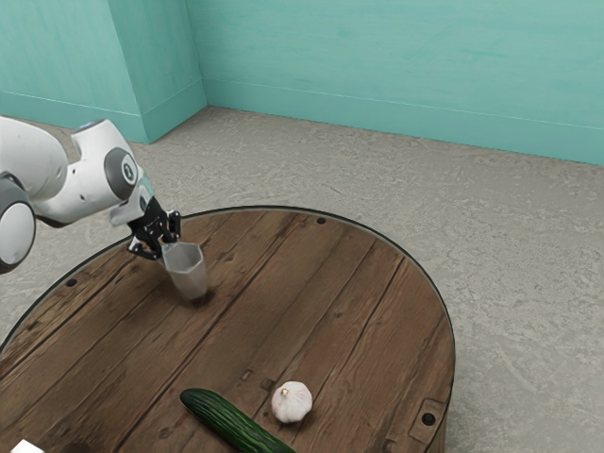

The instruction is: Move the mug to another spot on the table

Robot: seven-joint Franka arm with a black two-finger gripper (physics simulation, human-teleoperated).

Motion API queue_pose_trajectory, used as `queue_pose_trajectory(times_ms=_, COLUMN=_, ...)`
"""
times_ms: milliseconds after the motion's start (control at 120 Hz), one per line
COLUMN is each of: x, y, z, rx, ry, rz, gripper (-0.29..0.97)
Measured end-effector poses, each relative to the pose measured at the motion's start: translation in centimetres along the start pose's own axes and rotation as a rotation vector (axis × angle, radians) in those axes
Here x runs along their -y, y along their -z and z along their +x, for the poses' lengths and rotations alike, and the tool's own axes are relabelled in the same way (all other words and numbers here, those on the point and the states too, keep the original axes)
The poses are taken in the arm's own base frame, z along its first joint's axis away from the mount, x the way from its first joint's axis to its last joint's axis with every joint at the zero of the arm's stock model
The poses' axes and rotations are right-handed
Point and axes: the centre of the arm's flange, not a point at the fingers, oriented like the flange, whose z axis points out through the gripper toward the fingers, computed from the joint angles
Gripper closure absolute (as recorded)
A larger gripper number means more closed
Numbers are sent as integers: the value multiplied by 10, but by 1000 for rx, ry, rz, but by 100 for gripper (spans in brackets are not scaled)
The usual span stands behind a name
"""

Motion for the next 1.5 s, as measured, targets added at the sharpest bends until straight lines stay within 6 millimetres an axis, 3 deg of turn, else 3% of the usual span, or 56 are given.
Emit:
queue_pose_trajectory(times_ms=175, x=2, y=12, z=-2, rx=-10, ry=7, rz=30, gripper=69)
queue_pose_trajectory(times_ms=483, x=-19, y=12, z=-14, rx=-181, ry=86, rz=16, gripper=73)
queue_pose_trajectory(times_ms=633, x=-22, y=4, z=-1, rx=-305, ry=83, rz=4, gripper=76)
queue_pose_trajectory(times_ms=800, x=-18, y=-6, z=27, rx=-400, ry=43, rz=-18, gripper=76)
queue_pose_trajectory(times_ms=1008, x=-34, y=-38, z=55, rx=-478, ry=26, rz=-87, gripper=79)
queue_pose_trajectory(times_ms=1250, x=-43, y=-60, z=59, rx=-493, ry=21, rz=-121, gripper=76)
queue_pose_trajectory(times_ms=1458, x=-41, y=-66, z=61, rx=-472, ry=7, rz=-122, gripper=76)
queue_pose_trajectory(times_ms=1500, x=-40, y=-67, z=61, rx=-466, ry=3, rz=-122, gripper=71)
